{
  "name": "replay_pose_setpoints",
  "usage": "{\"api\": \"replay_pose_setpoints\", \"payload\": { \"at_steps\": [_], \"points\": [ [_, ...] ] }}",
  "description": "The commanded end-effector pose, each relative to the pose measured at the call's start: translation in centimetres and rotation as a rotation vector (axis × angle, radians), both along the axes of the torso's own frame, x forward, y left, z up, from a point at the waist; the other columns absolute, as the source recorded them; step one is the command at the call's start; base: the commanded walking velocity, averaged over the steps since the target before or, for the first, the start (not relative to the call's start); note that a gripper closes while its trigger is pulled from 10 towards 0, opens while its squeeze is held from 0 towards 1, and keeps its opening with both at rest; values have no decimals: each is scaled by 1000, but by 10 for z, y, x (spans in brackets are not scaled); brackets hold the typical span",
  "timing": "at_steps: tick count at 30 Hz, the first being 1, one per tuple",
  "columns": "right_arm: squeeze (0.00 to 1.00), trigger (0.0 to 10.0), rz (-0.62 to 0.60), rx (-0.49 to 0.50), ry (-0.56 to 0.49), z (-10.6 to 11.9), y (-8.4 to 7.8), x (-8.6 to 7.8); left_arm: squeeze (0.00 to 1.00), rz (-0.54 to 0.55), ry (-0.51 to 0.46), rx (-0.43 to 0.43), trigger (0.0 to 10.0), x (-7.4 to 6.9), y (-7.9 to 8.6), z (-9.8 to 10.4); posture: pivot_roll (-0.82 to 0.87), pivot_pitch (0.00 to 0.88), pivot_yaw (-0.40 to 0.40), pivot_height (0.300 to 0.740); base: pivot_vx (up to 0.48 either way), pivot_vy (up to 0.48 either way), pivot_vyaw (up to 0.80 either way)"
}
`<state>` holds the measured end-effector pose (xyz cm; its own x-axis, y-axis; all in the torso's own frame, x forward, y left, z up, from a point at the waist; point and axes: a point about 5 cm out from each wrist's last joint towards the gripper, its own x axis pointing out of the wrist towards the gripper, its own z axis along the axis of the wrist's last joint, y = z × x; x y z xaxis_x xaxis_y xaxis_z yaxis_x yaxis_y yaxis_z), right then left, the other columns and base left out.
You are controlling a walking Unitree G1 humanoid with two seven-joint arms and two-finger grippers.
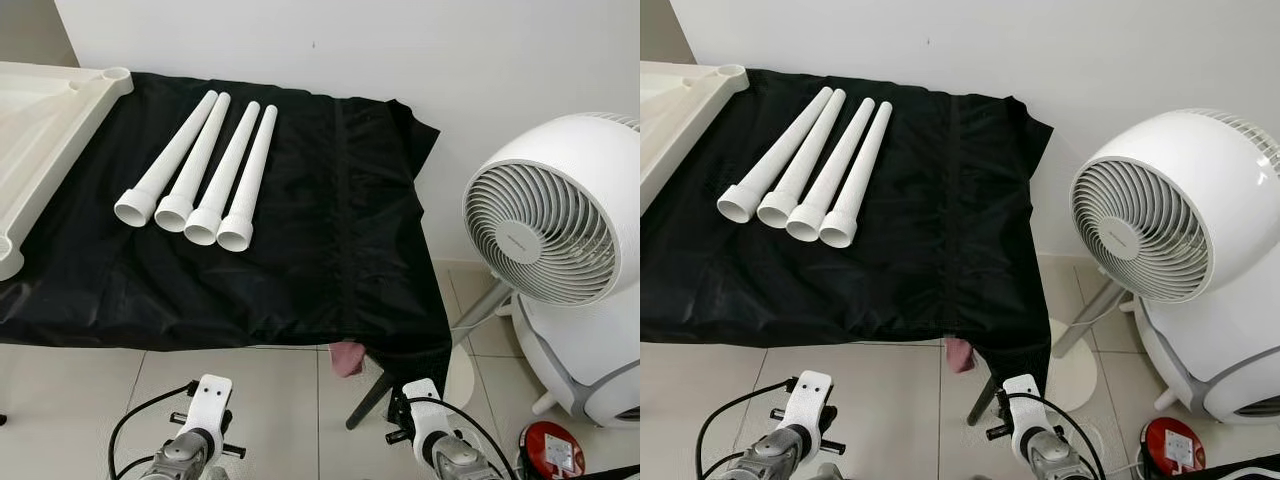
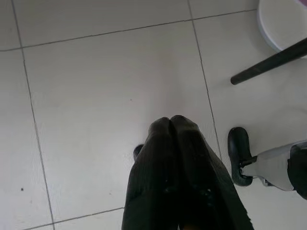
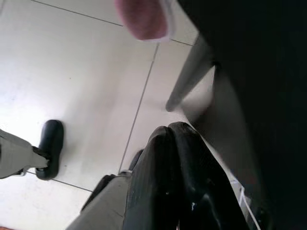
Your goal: Building children table
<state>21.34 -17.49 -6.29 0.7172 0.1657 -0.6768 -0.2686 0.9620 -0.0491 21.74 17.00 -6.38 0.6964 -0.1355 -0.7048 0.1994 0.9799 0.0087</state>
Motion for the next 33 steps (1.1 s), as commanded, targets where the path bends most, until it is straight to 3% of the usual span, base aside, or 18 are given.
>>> {"api": "replay_pose_setpoints", "payload": {
  "at_steps": [1, 7, 8, 18, 33],
  "points": [
    [0, 10000, -17, 4, 29, -4, 0, -6, 0, 89, 25, 70, 10000, -6, 5, -5, -31, 0, 24, 740, 0, 0, 0],
    [0, 10000, -45, 14, 26, -5, 4, -7, 0, 66, 43, 84, 10000, -6, 8, -5, -61, 0, 66, 740, 0, 0, 0],
    [0, 10000, -57, 7, 38, -9, 5, -13, 0, 60, 50, 88, 10000, -7, 7, -6, -76, 0, 73, 740, 0, 0, 0],
    [0, 10000, -72, -6, 53, -14, 2, -25, 0, 26, 90, 55, 10000, -20, -3, -13, -86, 0, 49, 740, 0, 0, 0],
    [0, 10000, -65, -27, 35, -9, -6, -17, 0, 117, 78, 22, 10000, -21, 1, -14, -6, 0, -6, 740, 0, 0, 0]
  ]
}}
